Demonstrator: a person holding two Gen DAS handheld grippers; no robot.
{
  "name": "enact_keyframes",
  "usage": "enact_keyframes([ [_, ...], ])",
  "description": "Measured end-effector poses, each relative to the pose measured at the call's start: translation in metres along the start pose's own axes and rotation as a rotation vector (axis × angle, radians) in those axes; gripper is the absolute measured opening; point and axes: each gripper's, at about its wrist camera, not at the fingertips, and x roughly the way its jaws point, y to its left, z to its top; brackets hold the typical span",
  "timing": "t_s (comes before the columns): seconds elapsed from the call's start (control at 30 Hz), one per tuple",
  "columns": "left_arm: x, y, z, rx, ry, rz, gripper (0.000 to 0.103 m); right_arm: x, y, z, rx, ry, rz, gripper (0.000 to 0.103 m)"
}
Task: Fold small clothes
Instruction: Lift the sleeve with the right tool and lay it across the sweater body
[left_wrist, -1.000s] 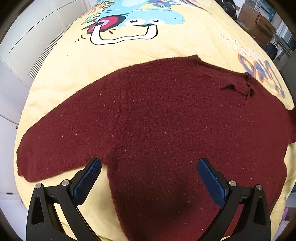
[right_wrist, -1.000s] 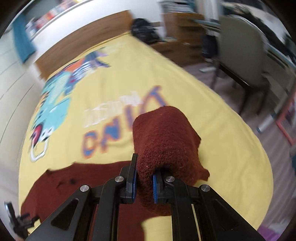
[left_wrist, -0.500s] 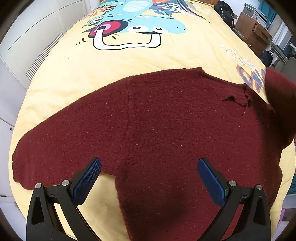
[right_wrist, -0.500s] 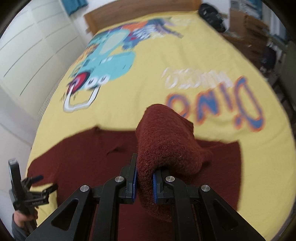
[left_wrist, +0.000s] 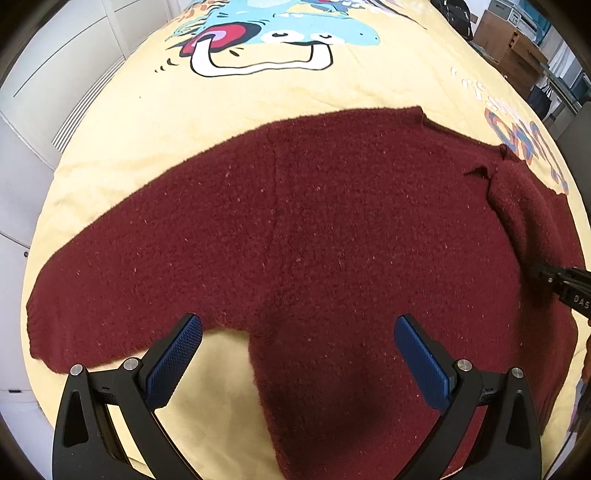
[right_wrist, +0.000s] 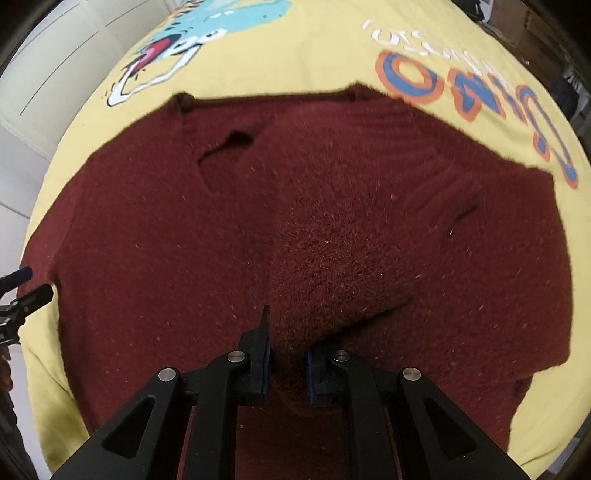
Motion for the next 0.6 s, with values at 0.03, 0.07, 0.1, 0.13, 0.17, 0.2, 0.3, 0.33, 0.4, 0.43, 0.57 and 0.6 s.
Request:
enact_keyframes([
  [0.03, 0.001, -0.002, -0.001, 0.004, 0.006, 0.002, 0.102, 0.002, -0.001, -0.001, 0.002, 0.005, 0.0, 0.015],
  [0.07, 0.002, -0.002, -0.001, 0.006, 0.01, 0.005, 0.102, 0.002, -0.002, -0.002, 0.002, 0.006, -0.001, 0.016],
  [0.1, 0.002, -0.003, -0.001, 0.007, 0.013, 0.006, 0.102, 0.005, -0.002, -0.002, 0.0, 0.007, -0.004, 0.016],
  [0.13, 0.003, -0.004, -0.002, 0.006, 0.016, 0.006, 0.102, 0.006, -0.002, -0.003, -0.002, 0.006, -0.007, 0.017],
  [0.17, 0.003, -0.005, -0.002, 0.004, 0.017, 0.007, 0.102, 0.007, -0.001, -0.002, -0.004, 0.005, -0.009, 0.017],
  [0.2, 0.004, -0.006, -0.002, 0.003, 0.019, 0.007, 0.102, 0.007, 0.0, -0.001, -0.008, 0.003, -0.013, 0.018],
  [0.3, 0.002, -0.008, -0.002, 0.008, 0.022, 0.014, 0.102, -0.006, 0.001, -0.002, -0.018, -0.031, -0.018, 0.026],
  [0.33, 0.002, -0.01, -0.002, 0.014, 0.023, 0.017, 0.102, -0.013, 0.0, -0.002, -0.024, -0.046, -0.022, 0.04],
  [0.4, 0.0, -0.013, -0.001, 0.029, 0.022, 0.025, 0.102, -0.024, -0.003, -0.005, -0.03, -0.067, -0.027, 0.07],
  [0.43, -0.001, -0.014, -0.001, 0.036, 0.02, 0.034, 0.102, -0.03, -0.006, -0.007, -0.03, -0.074, -0.03, 0.077],
  [0.57, -0.002, -0.019, 0.002, 0.044, 0.019, 0.036, 0.102, -0.039, -0.023, -0.019, -0.024, -0.07, -0.061, 0.081],
  [0.6, -0.002, -0.021, 0.002, 0.045, 0.021, 0.035, 0.102, -0.04, -0.03, -0.025, -0.018, -0.068, -0.067, 0.081],
])
